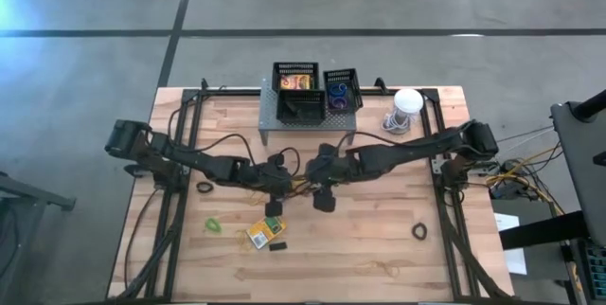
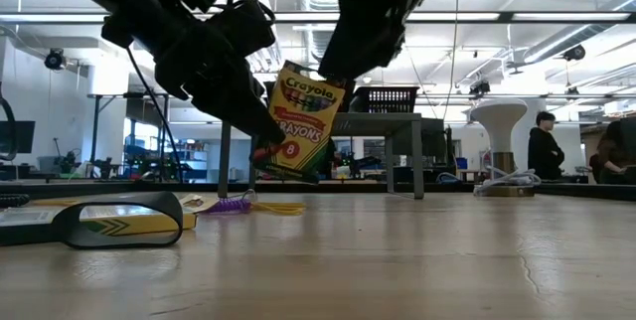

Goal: Pick & Place Office Desk Supplies
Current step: Put the crayon box in the top left black bin

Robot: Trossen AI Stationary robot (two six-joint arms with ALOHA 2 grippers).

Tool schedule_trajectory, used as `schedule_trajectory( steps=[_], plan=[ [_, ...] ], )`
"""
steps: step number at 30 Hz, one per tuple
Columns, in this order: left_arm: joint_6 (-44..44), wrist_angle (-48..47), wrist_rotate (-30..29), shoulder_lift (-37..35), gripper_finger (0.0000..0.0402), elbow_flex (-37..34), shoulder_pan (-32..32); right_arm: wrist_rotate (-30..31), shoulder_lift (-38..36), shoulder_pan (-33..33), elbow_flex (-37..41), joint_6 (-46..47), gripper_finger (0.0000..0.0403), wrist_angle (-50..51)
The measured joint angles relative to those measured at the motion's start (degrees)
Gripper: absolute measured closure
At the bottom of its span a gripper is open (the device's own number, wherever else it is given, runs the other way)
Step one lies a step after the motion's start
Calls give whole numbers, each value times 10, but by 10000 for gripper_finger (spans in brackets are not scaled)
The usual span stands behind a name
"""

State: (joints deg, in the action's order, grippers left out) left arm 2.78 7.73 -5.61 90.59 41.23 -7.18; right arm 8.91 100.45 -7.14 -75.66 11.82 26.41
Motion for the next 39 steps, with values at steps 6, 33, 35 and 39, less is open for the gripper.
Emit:
schedule_trajectory(
  steps=[6, 33, 35, 39],
  plan=[
    [0, 1, 0, 0, 361, 0, 0, -6, 19, -1, 0, -12, 200, -34],
    [-34, -111, -2, -254, 239, -40, -6, 63, -83, -60, 222, 203, 393, -361],
    [-34, -84, -8, -283, 239, -72, -11, 66, -105, -53, 243, 203, 394, -414],
    [-22, -1, -15, -326, 239, -149, -18, 69, -148, -31, 251, 186, 394, -457]
  ],
)
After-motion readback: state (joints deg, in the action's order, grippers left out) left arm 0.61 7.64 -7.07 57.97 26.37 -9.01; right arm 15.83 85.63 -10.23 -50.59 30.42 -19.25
